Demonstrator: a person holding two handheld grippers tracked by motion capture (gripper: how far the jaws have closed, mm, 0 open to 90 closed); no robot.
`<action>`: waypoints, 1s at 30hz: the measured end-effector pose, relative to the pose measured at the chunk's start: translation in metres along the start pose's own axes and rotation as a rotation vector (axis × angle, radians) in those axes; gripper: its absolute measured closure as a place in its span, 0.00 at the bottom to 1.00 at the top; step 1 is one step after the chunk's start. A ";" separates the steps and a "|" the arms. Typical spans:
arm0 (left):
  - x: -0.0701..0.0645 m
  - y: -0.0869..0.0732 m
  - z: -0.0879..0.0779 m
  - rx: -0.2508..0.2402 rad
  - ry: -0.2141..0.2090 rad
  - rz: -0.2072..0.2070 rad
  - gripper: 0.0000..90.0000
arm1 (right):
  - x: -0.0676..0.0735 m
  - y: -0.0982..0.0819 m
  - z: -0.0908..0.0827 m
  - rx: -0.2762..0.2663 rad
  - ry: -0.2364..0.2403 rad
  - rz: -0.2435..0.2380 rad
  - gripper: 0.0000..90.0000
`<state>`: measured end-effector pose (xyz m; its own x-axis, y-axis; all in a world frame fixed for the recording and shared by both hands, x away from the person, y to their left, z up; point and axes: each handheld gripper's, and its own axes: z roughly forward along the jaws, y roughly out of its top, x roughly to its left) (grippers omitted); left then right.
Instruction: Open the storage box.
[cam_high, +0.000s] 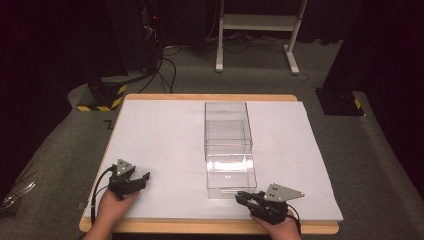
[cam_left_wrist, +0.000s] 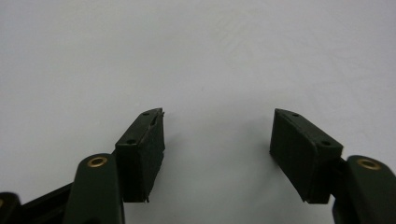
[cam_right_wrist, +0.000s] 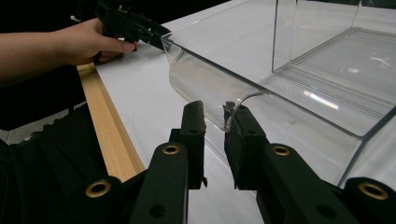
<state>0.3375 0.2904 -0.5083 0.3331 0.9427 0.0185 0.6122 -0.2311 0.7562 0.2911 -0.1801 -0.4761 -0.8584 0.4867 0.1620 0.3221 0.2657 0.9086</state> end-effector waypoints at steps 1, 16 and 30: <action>0.000 0.000 0.000 0.000 0.000 0.000 0.39 | 0.000 0.000 0.000 -0.001 0.000 0.001 0.86; 0.000 0.000 0.000 0.000 0.000 0.000 0.39 | -0.001 0.000 -0.011 -0.033 -0.046 0.008 0.81; 0.000 0.000 0.000 0.000 0.000 0.000 0.39 | 0.001 0.008 -0.023 -0.081 -0.071 -0.014 0.83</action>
<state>0.3375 0.2904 -0.5083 0.3331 0.9427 0.0183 0.6122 -0.2310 0.7562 0.2840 -0.1965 -0.4601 -0.8314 0.5416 0.1239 0.2743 0.2063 0.9393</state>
